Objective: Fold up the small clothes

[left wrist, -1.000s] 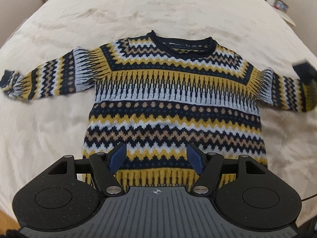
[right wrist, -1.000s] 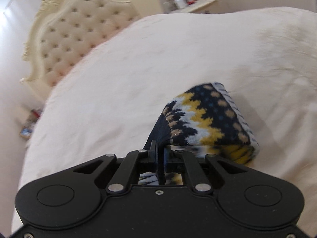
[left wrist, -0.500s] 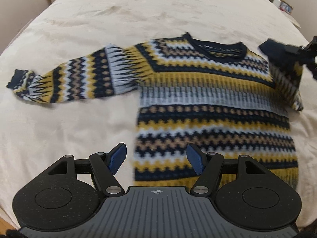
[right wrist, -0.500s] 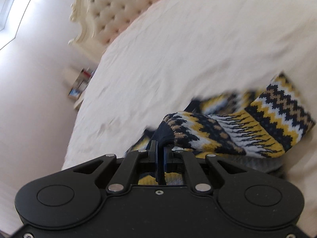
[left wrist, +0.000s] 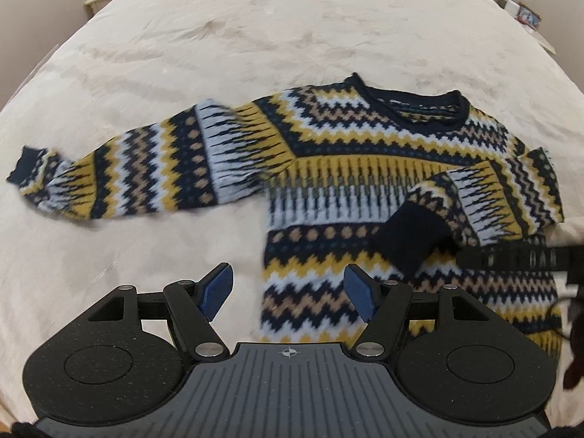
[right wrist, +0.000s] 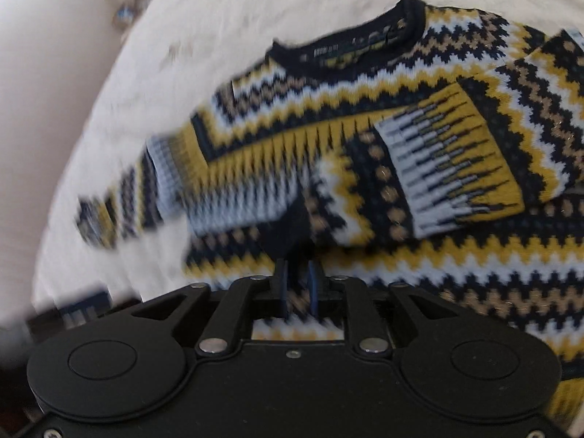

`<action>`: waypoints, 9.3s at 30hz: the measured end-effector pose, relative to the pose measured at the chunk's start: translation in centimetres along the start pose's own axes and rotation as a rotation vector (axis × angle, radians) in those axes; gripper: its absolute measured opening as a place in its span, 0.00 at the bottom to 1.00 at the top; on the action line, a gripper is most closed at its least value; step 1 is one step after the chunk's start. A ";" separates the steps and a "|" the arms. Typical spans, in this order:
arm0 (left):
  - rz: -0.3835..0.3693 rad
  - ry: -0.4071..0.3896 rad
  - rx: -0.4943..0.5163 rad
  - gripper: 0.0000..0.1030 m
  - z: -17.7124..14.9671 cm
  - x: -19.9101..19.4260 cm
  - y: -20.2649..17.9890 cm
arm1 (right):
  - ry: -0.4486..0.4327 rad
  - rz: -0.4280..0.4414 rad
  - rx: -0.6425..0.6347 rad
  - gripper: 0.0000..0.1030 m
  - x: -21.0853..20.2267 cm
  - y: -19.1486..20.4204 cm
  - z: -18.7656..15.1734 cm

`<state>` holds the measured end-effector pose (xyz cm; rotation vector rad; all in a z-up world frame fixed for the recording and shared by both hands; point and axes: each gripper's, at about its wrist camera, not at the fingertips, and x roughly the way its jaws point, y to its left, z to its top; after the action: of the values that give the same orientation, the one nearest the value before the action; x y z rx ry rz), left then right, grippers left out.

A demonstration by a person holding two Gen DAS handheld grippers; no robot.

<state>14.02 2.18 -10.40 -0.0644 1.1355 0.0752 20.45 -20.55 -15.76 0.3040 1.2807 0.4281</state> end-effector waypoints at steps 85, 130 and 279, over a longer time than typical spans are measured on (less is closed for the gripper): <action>-0.057 -0.126 -0.062 0.01 6.6 8.3 1.6 | -0.056 -0.168 -0.032 0.43 -4.2 -8.2 -1.3; -0.059 0.013 -0.185 0.36 7.4 11.9 5.2 | -0.151 -0.349 0.022 0.59 -2.7 -14.8 6.9; 0.247 -0.285 -0.190 0.54 8.1 4.8 24.0 | -0.230 -0.023 -0.104 0.99 -4.2 5.0 -4.8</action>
<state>21.07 26.97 -11.68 -0.0793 0.8442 0.4003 14.21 -18.23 -11.20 0.2430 1.0327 0.4261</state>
